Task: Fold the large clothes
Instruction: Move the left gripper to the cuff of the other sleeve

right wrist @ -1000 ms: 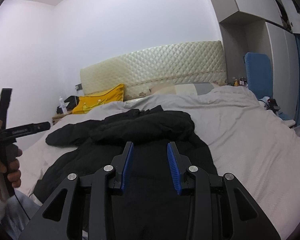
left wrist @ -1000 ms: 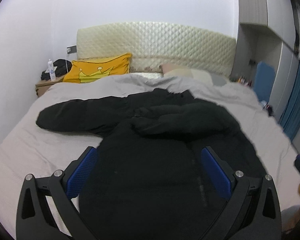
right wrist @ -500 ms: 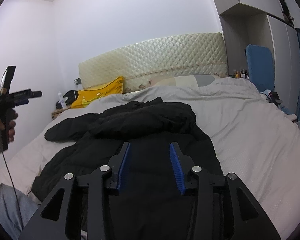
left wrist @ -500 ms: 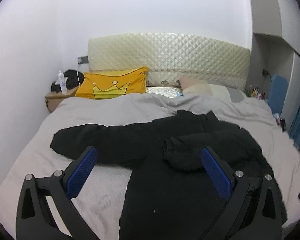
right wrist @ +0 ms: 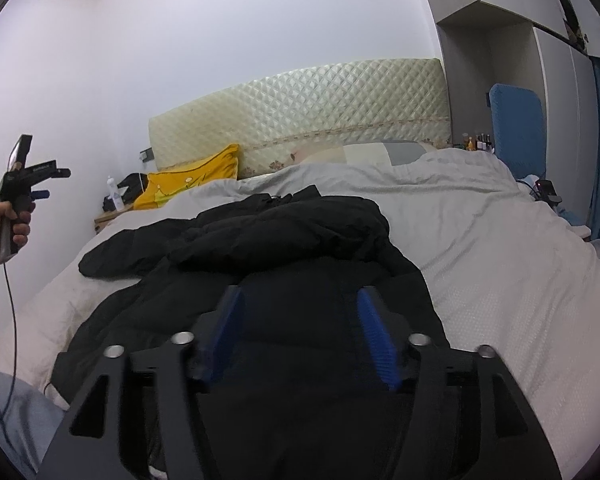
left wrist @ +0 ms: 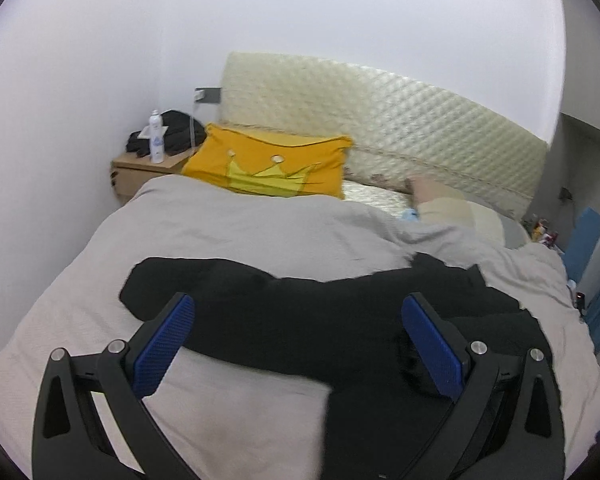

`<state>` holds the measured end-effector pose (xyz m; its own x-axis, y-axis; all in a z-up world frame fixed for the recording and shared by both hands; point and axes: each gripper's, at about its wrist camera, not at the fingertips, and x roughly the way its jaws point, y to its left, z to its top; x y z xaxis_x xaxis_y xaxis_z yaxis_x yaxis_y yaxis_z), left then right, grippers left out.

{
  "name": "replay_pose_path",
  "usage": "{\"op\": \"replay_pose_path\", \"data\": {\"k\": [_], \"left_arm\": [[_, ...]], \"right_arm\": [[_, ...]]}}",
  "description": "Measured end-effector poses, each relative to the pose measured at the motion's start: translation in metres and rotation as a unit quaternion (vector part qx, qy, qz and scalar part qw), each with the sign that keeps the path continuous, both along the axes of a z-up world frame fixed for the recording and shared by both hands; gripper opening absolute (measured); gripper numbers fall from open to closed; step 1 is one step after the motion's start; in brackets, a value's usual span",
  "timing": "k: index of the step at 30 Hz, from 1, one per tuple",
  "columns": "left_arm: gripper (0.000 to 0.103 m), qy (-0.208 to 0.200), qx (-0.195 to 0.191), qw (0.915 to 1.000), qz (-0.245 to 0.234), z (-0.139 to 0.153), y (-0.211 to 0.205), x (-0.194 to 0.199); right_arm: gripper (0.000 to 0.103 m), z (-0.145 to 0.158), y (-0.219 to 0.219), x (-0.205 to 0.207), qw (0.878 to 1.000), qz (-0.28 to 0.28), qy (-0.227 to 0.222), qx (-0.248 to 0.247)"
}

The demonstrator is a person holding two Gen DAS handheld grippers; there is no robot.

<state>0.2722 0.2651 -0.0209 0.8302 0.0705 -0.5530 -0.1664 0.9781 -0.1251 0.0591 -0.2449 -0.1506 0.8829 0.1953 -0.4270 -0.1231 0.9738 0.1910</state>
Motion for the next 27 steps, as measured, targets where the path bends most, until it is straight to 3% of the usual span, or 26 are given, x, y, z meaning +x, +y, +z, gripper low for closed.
{"op": "replay_pose_path", "data": {"k": [5, 12, 17, 23, 27], "left_arm": [[0.103, 0.027, -0.040, 0.9985, 0.026, -0.030, 0.049, 0.020], [0.103, 0.051, -0.163, 0.9826, 0.073, -0.091, 0.129, 0.038], [0.103, 0.062, -0.273, 0.9527, 0.119, -0.151, 0.187, 0.047], [0.103, 0.061, -0.389, 0.9041, 0.167, -0.219, 0.241, 0.063], [0.102, 0.060, -0.413, 0.8927, 0.170, -0.247, 0.254, 0.081]], "right_arm": [[0.078, -0.004, 0.005, 0.006, 1.000, -0.005, 0.012, -0.010], [0.084, -0.011, 0.012, 0.021, 0.999, -0.011, 0.033, -0.011], [0.084, -0.018, 0.022, 0.039, 0.998, -0.010, 0.062, -0.010], [0.084, -0.033, 0.032, 0.064, 0.994, -0.019, 0.108, 0.017], [0.084, -0.035, 0.037, 0.074, 0.992, -0.030, 0.118, 0.023]]}}
